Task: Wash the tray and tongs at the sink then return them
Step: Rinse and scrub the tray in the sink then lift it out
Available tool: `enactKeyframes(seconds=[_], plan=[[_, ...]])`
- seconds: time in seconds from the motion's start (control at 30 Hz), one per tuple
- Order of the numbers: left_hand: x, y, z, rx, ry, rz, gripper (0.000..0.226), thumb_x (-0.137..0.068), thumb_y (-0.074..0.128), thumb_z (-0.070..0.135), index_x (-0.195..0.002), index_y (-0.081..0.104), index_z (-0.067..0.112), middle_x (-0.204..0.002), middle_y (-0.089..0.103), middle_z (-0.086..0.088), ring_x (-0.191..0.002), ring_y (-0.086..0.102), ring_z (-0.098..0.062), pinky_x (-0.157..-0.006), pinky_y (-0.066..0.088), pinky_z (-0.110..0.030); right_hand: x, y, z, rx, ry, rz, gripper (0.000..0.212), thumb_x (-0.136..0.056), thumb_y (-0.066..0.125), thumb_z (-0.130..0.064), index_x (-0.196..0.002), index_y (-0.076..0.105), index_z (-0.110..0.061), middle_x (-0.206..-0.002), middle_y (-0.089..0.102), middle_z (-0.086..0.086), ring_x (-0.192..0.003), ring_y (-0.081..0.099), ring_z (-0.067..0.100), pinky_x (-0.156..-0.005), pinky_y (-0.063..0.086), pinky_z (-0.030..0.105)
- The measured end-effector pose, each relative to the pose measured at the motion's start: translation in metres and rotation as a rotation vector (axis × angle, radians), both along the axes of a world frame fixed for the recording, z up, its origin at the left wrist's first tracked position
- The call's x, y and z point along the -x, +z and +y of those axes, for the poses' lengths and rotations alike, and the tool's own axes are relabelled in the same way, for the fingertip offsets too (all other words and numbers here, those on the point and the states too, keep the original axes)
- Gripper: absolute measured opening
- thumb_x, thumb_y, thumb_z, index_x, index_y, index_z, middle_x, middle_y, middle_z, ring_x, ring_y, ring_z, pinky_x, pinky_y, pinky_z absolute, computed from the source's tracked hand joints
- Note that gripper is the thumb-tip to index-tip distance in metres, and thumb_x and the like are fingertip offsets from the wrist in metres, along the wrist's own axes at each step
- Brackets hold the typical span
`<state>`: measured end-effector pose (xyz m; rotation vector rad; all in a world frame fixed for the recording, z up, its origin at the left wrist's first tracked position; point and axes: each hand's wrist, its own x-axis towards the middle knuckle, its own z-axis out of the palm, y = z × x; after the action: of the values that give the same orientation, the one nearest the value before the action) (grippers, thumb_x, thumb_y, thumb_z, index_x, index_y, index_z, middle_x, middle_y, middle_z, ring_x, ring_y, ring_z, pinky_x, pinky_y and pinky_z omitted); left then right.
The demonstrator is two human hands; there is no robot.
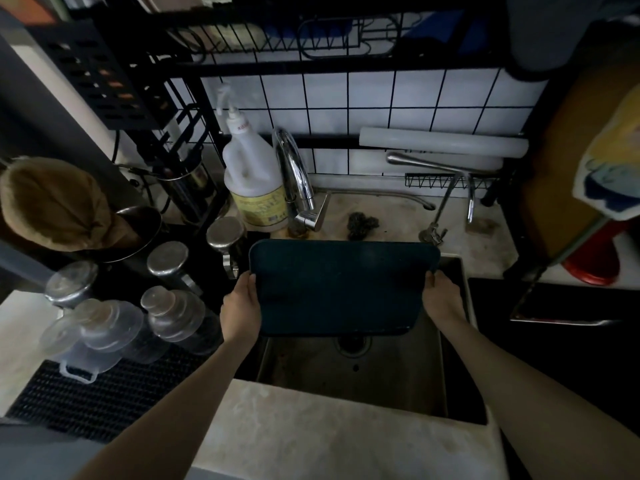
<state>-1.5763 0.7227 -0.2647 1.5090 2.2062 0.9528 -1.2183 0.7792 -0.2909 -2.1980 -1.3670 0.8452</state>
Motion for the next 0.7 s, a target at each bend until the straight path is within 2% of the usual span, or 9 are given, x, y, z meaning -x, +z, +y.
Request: enactKeyframes(seconds=[0.07,0.17,0.37,0.57,0.7], plan=[[-0.001,0.000,-0.002,-0.050,-0.010,-0.012,0.030,-0.107,0.032,0.035,-0.110,0.055,0.018,-0.072,0.062,-0.001,-0.064,0.063,-0.026,-0.057,0.050,-0.044,0.001,0.002,-0.003,-0.057,-0.030,-0.064,0.039,-0.105,0.025,-0.041,-0.101,0.051,-0.013,-0.094,0.061,0.015,-0.080,0.059,0.035,-0.070,0.048,0.040],[-0.004,0.002,-0.005,-0.086,-0.012,-0.036,0.027,-0.107,0.033,0.029,-0.118,0.053,0.015,-0.070,0.061,-0.001,-0.061,0.061,-0.024,-0.055,0.049,-0.041,0.003,0.003,-0.006,-0.082,-0.040,-0.049,0.038,-0.105,0.027,-0.041,-0.096,0.051,-0.013,-0.092,0.062,0.017,-0.080,0.060,0.035,-0.069,0.048,0.039],[-0.005,0.007,-0.011,-0.087,-0.050,-0.120,0.022,-0.108,0.033,0.026,-0.118,0.050,0.017,-0.070,0.061,0.000,-0.057,0.061,-0.019,-0.052,0.048,-0.043,0.004,0.004,-0.013,-0.100,-0.036,-0.024,0.035,-0.105,0.027,-0.040,-0.102,0.051,-0.015,-0.088,0.057,0.011,-0.070,0.053,0.028,-0.067,0.044,0.037],[-0.003,0.009,-0.015,-0.073,-0.084,-0.142,0.023,-0.108,0.033,0.024,-0.122,0.049,0.016,-0.076,0.062,0.004,-0.065,0.062,-0.016,-0.054,0.045,-0.034,0.002,0.006,-0.020,-0.090,-0.040,-0.019,0.036,-0.105,0.025,-0.042,-0.103,0.049,-0.016,-0.088,0.060,0.013,-0.070,0.055,0.030,-0.065,0.047,0.038],[-0.003,0.008,-0.016,-0.074,-0.107,-0.149,0.023,-0.108,0.034,0.021,-0.123,0.049,0.012,-0.077,0.063,0.006,-0.066,0.063,-0.016,-0.056,0.046,-0.034,0.000,0.007,-0.026,-0.108,-0.038,-0.052,0.037,-0.105,0.026,-0.042,-0.103,0.051,-0.014,-0.088,0.061,0.015,-0.069,0.054,0.030,-0.063,0.047,0.037]])
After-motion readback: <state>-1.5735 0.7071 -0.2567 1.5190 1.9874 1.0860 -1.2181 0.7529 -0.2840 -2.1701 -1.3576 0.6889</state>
